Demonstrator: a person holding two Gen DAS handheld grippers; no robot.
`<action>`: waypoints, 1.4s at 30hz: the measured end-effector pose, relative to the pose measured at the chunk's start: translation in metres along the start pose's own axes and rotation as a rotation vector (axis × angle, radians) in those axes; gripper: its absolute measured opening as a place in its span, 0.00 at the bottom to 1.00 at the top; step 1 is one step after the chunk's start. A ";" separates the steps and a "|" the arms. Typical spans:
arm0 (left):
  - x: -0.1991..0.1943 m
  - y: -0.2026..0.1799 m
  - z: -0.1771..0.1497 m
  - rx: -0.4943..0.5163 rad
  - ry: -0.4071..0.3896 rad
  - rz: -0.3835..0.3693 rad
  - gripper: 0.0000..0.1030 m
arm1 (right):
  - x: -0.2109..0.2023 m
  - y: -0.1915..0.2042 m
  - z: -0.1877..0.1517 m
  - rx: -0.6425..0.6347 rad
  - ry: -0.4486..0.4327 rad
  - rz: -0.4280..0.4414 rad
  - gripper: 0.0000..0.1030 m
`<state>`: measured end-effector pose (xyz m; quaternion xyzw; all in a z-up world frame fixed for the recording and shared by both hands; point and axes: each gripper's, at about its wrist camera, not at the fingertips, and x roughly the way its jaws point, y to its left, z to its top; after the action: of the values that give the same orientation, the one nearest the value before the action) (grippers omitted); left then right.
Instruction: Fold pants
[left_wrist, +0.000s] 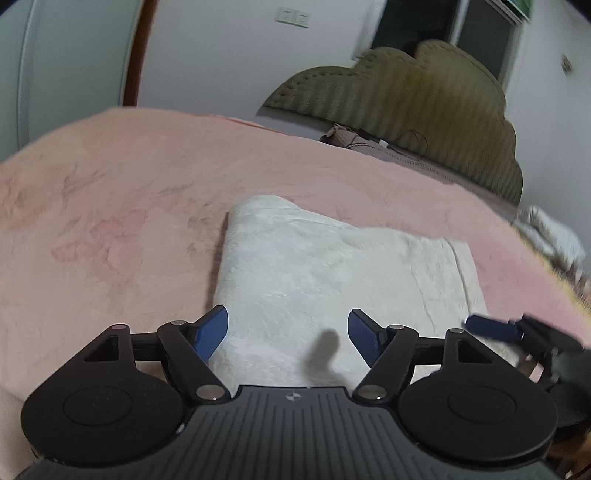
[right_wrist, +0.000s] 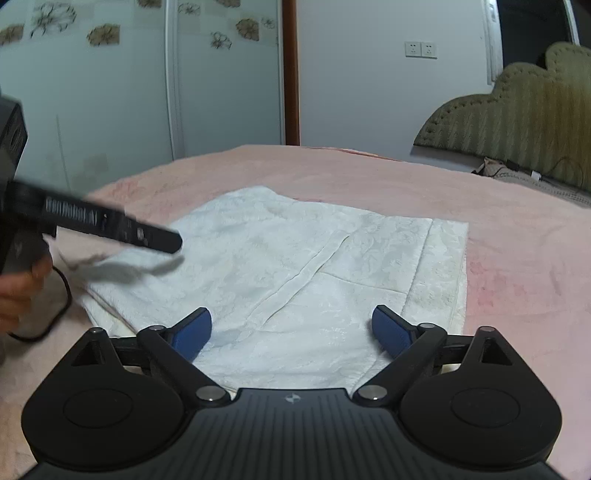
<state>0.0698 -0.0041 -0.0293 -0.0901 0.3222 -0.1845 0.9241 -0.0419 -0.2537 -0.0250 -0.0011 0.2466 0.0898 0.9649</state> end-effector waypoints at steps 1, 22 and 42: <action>0.000 0.006 0.001 -0.030 0.005 -0.012 0.73 | 0.000 0.000 0.000 -0.002 0.001 0.000 0.94; 0.008 0.001 -0.027 0.059 -0.016 0.084 1.00 | 0.002 -0.003 0.001 0.007 0.005 0.012 0.99; 0.001 -0.004 -0.030 0.104 -0.029 0.025 0.99 | 0.001 -0.008 0.004 0.037 0.004 0.034 1.00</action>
<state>0.0505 -0.0097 -0.0515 -0.0403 0.2999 -0.1881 0.9344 -0.0382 -0.2610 -0.0224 0.0208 0.2500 0.1015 0.9627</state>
